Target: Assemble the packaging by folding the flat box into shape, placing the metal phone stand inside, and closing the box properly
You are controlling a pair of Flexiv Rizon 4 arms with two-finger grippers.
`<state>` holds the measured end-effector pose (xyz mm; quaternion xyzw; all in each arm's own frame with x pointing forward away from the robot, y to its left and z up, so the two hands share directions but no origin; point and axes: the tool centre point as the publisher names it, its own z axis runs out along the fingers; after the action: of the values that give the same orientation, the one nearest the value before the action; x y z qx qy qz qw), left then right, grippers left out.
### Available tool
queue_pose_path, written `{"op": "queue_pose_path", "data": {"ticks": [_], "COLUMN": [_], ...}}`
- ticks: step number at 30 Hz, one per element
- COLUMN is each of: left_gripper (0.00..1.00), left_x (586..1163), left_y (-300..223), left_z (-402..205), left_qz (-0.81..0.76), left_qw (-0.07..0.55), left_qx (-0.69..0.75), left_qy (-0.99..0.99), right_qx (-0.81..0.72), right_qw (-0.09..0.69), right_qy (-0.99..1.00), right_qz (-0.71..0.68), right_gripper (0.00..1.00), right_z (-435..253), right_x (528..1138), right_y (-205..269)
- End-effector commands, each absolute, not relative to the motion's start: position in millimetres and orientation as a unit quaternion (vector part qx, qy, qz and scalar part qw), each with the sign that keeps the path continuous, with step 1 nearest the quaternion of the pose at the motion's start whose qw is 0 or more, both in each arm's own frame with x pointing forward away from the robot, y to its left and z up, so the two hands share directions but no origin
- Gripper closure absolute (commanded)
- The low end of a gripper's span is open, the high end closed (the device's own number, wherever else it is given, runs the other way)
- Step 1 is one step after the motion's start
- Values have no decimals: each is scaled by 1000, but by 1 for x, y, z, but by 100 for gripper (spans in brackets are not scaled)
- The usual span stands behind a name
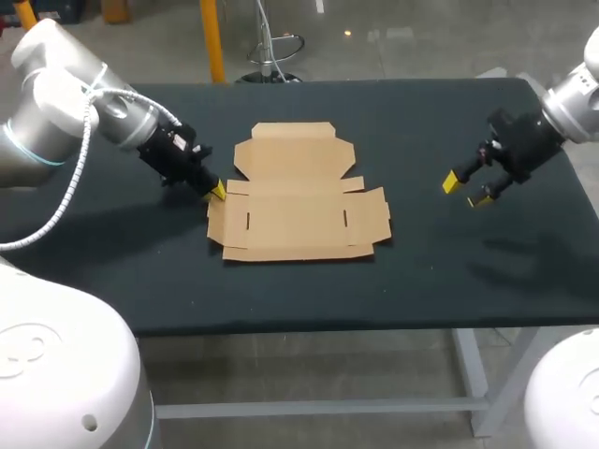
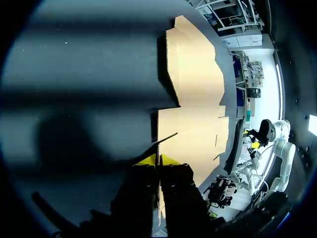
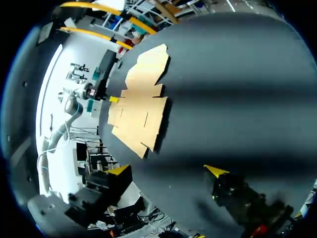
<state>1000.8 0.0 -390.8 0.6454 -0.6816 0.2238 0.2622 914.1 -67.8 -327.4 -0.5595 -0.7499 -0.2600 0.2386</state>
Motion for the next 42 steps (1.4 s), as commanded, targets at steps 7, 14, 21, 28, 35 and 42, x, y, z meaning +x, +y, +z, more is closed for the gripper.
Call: {"op": "queue_pose_path", "data": {"ticks": [7,14,21,28,35,42], "left_gripper": [100,100,100,100,100,0], "left_x": [971,960,957,964,971,973], "left_y": [4,7,13,13,12,16], "left_z": [-385,-388,-393,-394,-394,-383], "left_qz": [242,251,259,259,259,265], "left_qw": [255,259,264,263,264,249], "left_qx": [631,627,632,629,621,623], "left_qy": [-692,-691,-682,-684,-691,-693], "right_qx": [-556,-552,-550,-549,-551,-554], "right_qw": [248,247,247,246,244,245], "right_qy": [-749,-752,-754,-756,-755,-753], "right_qz": [-263,-263,-261,-259,-257,-257], "right_gripper": [0,0,0,0,0,0], "right_z": [-328,-326,-324,-323,-322,-322], "right_x": [917,916,913,912,911,911], "right_y": [-72,-68,-64,-61,-60,-59]}}
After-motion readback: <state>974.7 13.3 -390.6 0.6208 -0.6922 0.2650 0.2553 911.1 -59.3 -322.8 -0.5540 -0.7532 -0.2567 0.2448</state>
